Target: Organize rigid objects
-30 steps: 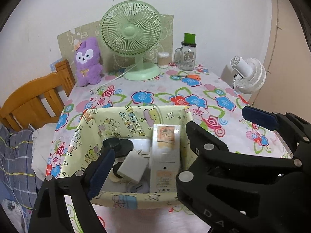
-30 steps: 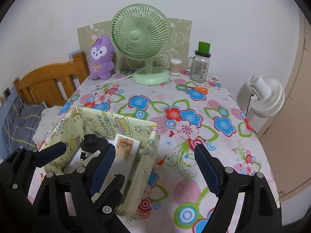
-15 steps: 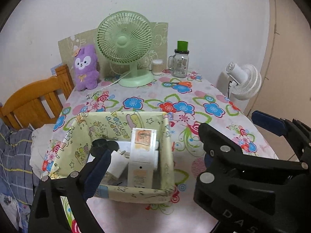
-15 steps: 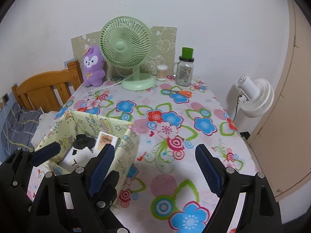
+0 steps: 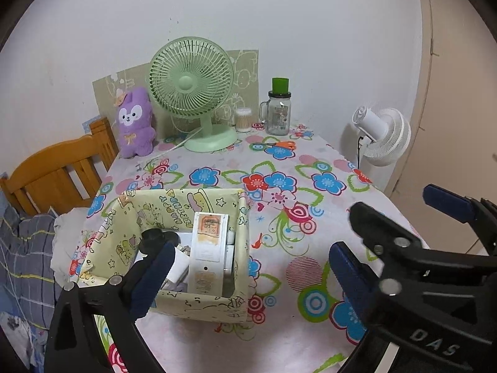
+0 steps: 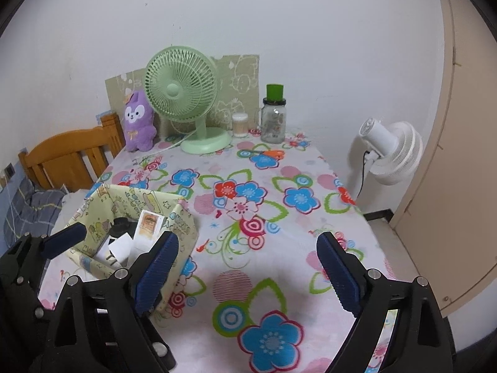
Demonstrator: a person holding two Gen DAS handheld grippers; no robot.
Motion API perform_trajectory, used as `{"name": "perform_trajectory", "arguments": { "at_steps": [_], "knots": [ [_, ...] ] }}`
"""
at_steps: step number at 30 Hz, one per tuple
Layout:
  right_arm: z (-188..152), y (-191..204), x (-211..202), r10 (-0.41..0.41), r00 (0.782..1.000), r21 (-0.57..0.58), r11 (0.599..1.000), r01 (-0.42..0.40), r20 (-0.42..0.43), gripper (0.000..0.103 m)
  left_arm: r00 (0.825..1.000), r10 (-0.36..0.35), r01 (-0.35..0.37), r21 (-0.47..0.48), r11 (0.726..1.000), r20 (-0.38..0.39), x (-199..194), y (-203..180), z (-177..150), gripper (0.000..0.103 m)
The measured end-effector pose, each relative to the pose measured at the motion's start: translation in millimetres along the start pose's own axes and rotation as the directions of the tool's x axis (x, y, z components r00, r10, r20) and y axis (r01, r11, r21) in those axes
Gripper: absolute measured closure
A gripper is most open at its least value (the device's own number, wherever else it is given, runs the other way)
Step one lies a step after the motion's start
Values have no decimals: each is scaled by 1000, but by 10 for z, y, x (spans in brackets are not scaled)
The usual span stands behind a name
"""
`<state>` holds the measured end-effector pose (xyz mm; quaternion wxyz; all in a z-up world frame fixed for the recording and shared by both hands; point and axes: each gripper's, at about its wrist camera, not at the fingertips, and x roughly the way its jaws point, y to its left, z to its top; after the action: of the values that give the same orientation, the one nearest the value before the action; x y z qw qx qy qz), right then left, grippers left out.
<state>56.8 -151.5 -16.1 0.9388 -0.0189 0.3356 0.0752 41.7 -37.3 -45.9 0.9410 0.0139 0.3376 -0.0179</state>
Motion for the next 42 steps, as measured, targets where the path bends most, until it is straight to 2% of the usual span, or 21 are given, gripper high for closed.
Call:
{"name": "perform_trajectory", "arguments": {
  "at_steps": [12,21,42],
  "knots": [
    [-11,-273,-367,-65,993,1,998,65,101,4,999,-11,11,-5,1000,48,-258,-66,22,0],
    [-13,-425,-494,-113,984,31,993,110,137,4,998,-16,17,-13,1000,64,-342,-28,53,0],
    [-50,-504,-566,-114,982,70,992,104,148,2,996,-36,38,-15,999,82,-427,-36,108,0]
  ]
}}
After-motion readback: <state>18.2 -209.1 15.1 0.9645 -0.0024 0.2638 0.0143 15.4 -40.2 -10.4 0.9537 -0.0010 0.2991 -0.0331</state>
